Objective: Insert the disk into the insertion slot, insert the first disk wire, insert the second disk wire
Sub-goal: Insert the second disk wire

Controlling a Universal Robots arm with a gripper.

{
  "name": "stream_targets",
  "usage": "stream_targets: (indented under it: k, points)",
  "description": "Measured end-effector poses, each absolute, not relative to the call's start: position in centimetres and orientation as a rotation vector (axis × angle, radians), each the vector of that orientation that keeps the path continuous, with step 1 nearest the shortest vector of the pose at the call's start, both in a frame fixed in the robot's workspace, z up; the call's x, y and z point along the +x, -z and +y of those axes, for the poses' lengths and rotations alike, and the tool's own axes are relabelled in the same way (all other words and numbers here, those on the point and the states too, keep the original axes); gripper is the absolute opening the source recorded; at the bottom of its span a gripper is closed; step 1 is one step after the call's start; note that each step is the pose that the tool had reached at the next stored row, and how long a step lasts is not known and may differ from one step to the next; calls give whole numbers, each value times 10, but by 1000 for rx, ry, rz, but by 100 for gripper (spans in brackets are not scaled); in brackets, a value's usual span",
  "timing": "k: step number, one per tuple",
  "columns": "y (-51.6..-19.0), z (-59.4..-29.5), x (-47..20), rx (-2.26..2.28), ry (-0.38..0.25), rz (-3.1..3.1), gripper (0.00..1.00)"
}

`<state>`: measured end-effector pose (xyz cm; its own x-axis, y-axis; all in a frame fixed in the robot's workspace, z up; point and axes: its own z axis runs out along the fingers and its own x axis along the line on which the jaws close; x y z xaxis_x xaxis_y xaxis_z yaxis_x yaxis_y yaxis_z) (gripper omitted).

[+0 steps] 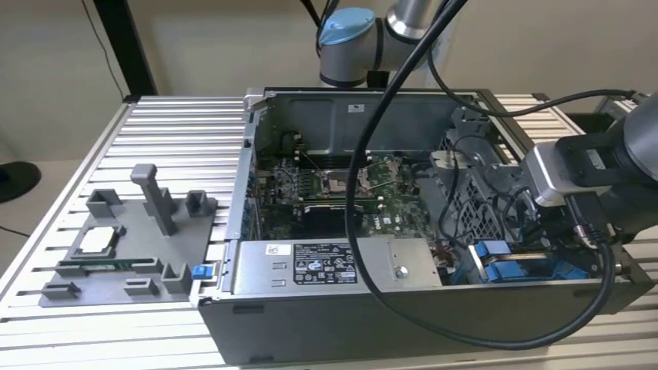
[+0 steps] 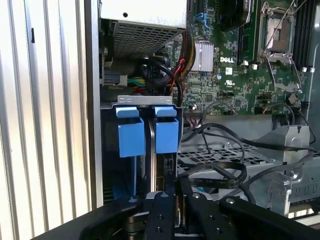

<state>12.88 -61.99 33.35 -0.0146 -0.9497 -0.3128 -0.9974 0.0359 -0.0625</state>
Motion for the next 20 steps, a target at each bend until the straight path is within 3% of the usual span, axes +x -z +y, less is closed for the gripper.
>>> stream_targets:
  k: [20]
  points:
    - [-337, -620, 129, -1992, -258, 2044, 0]
